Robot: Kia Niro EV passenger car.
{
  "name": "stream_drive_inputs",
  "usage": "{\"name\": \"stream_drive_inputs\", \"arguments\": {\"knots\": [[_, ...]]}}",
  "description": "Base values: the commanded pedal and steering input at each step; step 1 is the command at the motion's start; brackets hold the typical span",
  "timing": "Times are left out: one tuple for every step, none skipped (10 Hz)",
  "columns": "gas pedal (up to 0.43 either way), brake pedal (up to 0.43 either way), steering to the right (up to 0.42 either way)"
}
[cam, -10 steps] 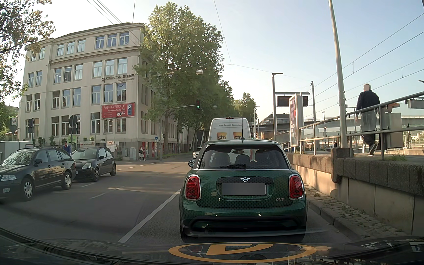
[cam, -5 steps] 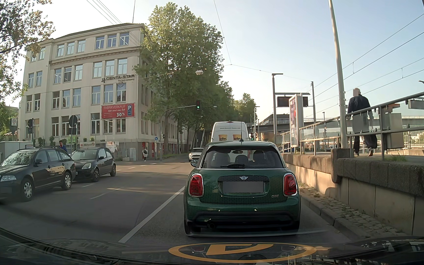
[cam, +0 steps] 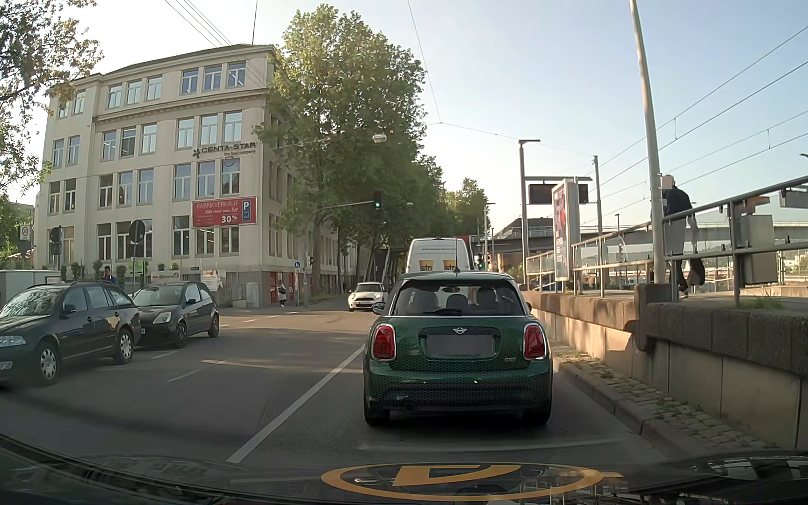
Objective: Follow the waypoints while adhering to traffic rules and regulations
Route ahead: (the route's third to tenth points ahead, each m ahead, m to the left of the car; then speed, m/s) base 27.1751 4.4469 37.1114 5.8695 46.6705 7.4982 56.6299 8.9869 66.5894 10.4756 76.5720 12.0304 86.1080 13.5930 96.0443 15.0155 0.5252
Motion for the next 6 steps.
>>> {"name": "stream_drive_inputs", "arguments": {"knots": [[0.118,0.0,-0.001],[0.118,0.0,-0.001],[0.138,0.0,-0.001],[0.15,0.0,-0.001],[0.177,0.0,-0.001],[0.209,0.0,-0.001]]}}
